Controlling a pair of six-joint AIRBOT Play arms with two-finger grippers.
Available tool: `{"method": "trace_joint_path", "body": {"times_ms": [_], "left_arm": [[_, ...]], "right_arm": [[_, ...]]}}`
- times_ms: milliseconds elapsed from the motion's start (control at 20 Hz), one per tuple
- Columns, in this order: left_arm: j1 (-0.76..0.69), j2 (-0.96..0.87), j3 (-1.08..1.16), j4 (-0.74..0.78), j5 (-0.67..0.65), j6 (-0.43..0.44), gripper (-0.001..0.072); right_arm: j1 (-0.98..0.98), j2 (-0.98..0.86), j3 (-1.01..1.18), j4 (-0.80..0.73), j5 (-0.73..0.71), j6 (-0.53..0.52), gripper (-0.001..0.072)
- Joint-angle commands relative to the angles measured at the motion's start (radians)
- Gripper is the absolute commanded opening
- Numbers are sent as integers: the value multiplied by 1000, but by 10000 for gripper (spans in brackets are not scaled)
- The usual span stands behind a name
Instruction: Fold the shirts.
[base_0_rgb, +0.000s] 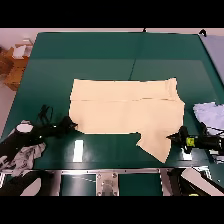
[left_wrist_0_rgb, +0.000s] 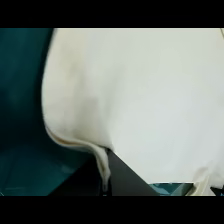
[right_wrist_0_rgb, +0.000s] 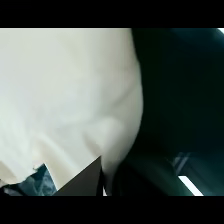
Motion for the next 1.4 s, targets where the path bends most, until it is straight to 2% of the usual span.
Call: {"method": "trace_joint_path", "body": {"times_ms": [0, 150, 500, 700, 850, 1050, 1350], "left_arm": [[0, 0, 83, 133, -119, -68, 22], [0, 5, 122, 356, -258, -192, 22], [0, 185, 123, 751, -476, -434, 21], [0, 192, 209, 745, -502, -452, 21], [0, 129, 354, 746, -486, -455, 21], [0, -104, 585, 742, -499, -395, 22], [0, -473, 991, 690, -500, -378, 22]], "right_arm": [[0, 37, 34, 11, 88, 37, 21], [0, 104, 72, -155, 114, 178, 20], [59, 156, 87, -321, 148, 295, 19], [130, 156, 250, -232, 186, 300, 19], [222, 124, 394, -221, 163, 348, 19], [338, -65, 589, -121, 103, 367, 19], [436, -439, 973, -76, 80, 424, 19]]}}
